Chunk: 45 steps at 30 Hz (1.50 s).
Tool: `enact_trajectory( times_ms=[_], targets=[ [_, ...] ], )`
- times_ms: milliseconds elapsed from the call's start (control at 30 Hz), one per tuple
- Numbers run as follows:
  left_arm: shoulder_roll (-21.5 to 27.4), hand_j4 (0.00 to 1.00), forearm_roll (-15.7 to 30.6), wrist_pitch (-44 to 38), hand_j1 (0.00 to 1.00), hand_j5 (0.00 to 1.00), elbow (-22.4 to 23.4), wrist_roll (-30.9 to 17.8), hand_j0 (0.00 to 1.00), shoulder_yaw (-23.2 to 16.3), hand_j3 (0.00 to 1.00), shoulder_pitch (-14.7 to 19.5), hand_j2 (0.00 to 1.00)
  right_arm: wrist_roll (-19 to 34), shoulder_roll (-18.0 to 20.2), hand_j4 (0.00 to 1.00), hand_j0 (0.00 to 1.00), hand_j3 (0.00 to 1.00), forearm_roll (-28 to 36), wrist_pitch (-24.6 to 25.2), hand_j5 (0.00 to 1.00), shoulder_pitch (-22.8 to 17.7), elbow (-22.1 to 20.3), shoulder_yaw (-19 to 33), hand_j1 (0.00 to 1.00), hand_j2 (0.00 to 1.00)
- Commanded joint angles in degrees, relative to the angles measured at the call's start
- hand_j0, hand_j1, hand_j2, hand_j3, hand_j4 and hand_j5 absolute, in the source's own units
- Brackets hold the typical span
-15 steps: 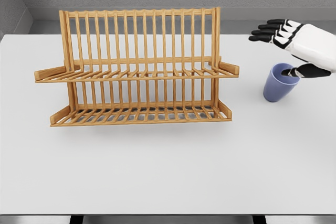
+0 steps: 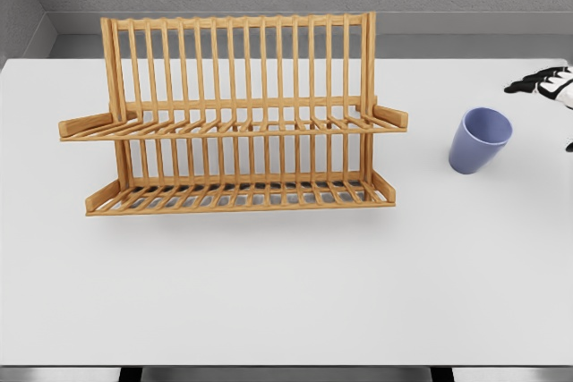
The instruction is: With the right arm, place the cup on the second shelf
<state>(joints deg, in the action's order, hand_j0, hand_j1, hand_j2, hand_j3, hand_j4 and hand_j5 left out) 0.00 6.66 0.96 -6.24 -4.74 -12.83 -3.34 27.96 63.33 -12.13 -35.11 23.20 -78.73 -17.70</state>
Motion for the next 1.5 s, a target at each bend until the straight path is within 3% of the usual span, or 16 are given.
enact_trajectory(
  times_ms=[0,67,133,167,233,433,567,700,1033,1467],
  targets=[
    [0.0,1.0,0.02,0.0,1.0,1.0,0.0,-0.01,1.0,0.0,1.0,0.0,1.0,3.86,-1.11,1.0,1.0,1.0,0.17,0.11,1.0,0.0,5.69,0.21,1.0,1.0],
    [0.0,1.0,0.02,0.0,1.0,1.0,0.0,-0.01,1.0,0.0,1.0,0.0,1.0,3.86,-2.33,1.0,1.0,1.0,0.0,0.11,1.0,2.98,7.54,-2.51,1.0,1.0],
    [0.0,1.0,0.02,0.0,1.0,1.0,0.0,-0.01,1.0,0.0,1.0,0.0,1.0,3.86,-7.25,1.0,1.0,1.0,-0.09,0.11,1.0,15.29,15.1,-13.67,1.0,1.0],
    [0.0,1.0,0.02,0.0,1.0,1.0,0.0,-0.01,1.0,0.0,1.0,0.0,1.0,3.77,-8.14,1.0,1.0,1.0,-0.18,0.11,1.0,17.22,14.57,-17.45,1.0,1.0],
    [0.0,1.0,0.02,0.0,1.0,1.0,0.0,-0.01,1.0,0.0,1.0,0.0,1.0,3.77,-8.93,1.0,1.0,1.0,-0.18,0.11,1.0,18.55,14.4,-20.09,1.0,1.0],
    [0.0,1.0,0.02,0.0,1.0,1.0,0.0,-0.01,1.0,0.0,1.0,0.0,1.0,4.03,-9.02,1.0,1.0,1.0,-0.27,0.11,1.0,19.95,14.22,-20.09,1.0,1.0],
    [0.0,1.0,0.02,0.0,1.0,1.0,0.0,-0.01,1.0,0.0,1.0,0.0,1.0,7.04,-10.6,1.0,1.0,1.0,-0.35,0.11,1.0,21.8,14.04,-20.44,1.0,1.0],
    [0.0,1.0,0.02,0.0,1.0,1.0,0.0,-0.01,1.0,0.0,1.0,0.0,1.0,7.04,-10.6,1.0,1.0,1.0,-0.44,0.11,1.0,21.88,10.88,-20.36,1.0,1.0],
    [0.0,1.0,0.02,0.0,1.0,1.0,0.0,-0.01,1.0,0.0,1.0,0.0,1.0,7.04,-10.25,1.0,1.0,1.0,-0.44,0.11,1.0,21.62,10.88,-20.44,1.0,1.0],
    [0.0,1.0,0.02,0.0,1.0,1.0,0.0,-0.01,1.0,0.0,1.0,0.0,1.0,7.04,-10.25,1.0,1.0,1.0,-0.44,0.11,1.0,21.53,10.0,-24.75,1.0,1.0]
  ],
)
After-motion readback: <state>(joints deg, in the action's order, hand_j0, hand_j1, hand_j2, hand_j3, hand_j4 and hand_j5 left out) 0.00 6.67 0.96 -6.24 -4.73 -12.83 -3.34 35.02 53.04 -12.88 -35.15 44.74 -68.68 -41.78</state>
